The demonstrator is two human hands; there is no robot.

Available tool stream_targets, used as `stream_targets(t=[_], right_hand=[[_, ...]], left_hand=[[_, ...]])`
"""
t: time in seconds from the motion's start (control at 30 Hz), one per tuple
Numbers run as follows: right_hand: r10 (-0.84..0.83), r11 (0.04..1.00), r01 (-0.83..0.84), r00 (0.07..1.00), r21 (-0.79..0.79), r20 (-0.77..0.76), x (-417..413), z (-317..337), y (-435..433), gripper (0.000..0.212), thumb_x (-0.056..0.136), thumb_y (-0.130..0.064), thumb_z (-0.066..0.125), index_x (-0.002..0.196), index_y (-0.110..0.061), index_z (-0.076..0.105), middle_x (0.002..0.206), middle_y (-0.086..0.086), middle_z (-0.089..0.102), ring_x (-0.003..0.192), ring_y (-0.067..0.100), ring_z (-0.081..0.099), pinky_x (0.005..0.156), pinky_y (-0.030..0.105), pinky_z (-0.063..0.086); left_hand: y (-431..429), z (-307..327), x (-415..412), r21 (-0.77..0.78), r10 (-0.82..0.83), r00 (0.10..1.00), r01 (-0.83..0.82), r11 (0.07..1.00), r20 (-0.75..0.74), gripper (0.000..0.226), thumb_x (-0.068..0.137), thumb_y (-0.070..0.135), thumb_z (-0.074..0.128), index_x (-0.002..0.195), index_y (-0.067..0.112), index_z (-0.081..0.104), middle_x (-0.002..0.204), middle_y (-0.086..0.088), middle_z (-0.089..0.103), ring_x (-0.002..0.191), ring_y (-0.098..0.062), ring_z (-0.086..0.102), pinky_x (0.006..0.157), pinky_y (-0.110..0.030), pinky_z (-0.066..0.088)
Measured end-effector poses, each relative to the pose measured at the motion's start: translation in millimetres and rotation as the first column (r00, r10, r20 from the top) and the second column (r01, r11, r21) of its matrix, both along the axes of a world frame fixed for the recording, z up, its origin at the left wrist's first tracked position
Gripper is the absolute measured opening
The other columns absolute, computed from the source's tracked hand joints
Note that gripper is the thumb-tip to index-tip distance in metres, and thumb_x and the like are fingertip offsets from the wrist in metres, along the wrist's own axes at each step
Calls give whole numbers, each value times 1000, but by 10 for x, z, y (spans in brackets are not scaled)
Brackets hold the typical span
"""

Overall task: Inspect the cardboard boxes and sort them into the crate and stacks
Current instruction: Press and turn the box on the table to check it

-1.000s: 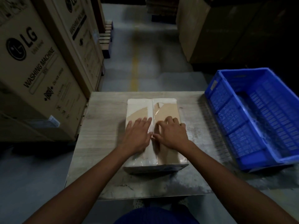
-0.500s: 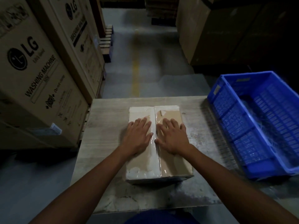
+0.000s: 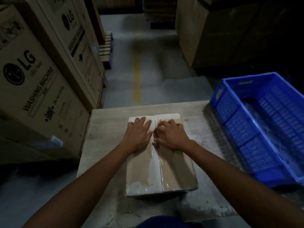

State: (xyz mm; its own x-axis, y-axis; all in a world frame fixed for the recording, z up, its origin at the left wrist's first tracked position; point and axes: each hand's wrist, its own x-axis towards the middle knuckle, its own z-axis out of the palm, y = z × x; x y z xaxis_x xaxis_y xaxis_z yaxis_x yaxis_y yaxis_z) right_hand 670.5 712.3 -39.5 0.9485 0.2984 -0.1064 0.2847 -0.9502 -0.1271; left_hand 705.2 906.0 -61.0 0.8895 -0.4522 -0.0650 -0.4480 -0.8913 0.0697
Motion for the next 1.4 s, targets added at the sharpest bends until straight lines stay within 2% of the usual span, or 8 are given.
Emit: stream_targets(t=[0.17,0.4,0.6,0.87,1.03,1.17,1.3,1.4], right_hand=[[-85,996,84,993,-10,-85,84,-215,-132,72,98,-69,33,160,-36,14,171,-2,0,156,27,-2,119,65,8],[-268,953,272,962,137,-45,66,-225,-148,78,89,-78,41,153,-35,30,169,9,9,155,36,5,119,59,19],[-502,627,582,810,518,-302,76,-210,-184,78,96,-53,60,158,-17,28,165,12,27,148,34,31,113,46,35],[-655,199,594,672,780,-344,-129,247,-201,56,99,-49,57,147,-22,48,148,11,45,130,31,52,103,42,47],[-732,-37,419,606,907,-310,-215,636,-151,28,95,-52,58,104,-26,61,111,6,65,98,22,63,79,36,53],[-749,-56,348,605,936,-269,-344,912,-52,25,90,-56,60,100,-35,50,113,3,61,97,16,63,79,33,55],[-699,-49,307,669,951,-252,-539,996,29,26,98,-17,60,120,-19,46,104,-9,55,94,8,60,71,22,49],[-710,26,339,669,940,-222,-700,829,53,28,95,-11,58,120,-20,49,111,-5,58,107,19,60,85,36,53]], left_hand=[[69,-192,35,-21,70,994,-72,997,-87,68,97,62,7,159,35,2,167,0,-11,154,-27,-8,118,-63,3],[44,-65,116,-64,217,926,-248,967,-310,78,96,70,25,156,39,-13,161,-2,-33,149,-35,-24,117,-64,4],[32,112,153,-418,380,532,-840,346,-757,91,93,57,57,160,30,0,165,-17,12,146,-41,26,117,-48,29],[139,482,-80,-546,468,569,-814,199,-676,79,94,66,45,154,18,30,154,-15,40,136,-39,44,111,-50,39],[253,960,-133,-650,409,659,-737,185,-631,62,83,63,41,112,14,65,116,-10,65,103,-33,61,96,-51,50],[220,1229,-259,-775,436,757,-605,185,-487,31,93,36,45,108,16,63,109,-7,62,94,-23,56,78,-38,46],[226,1237,-475,-845,423,809,-510,163,-407,28,94,30,46,121,31,54,115,2,57,106,-21,55,91,-42,49],[240,1068,-742,-853,388,828,-495,164,-405,42,88,33,46,130,29,51,124,1,57,115,-21,55,95,-47,51]])
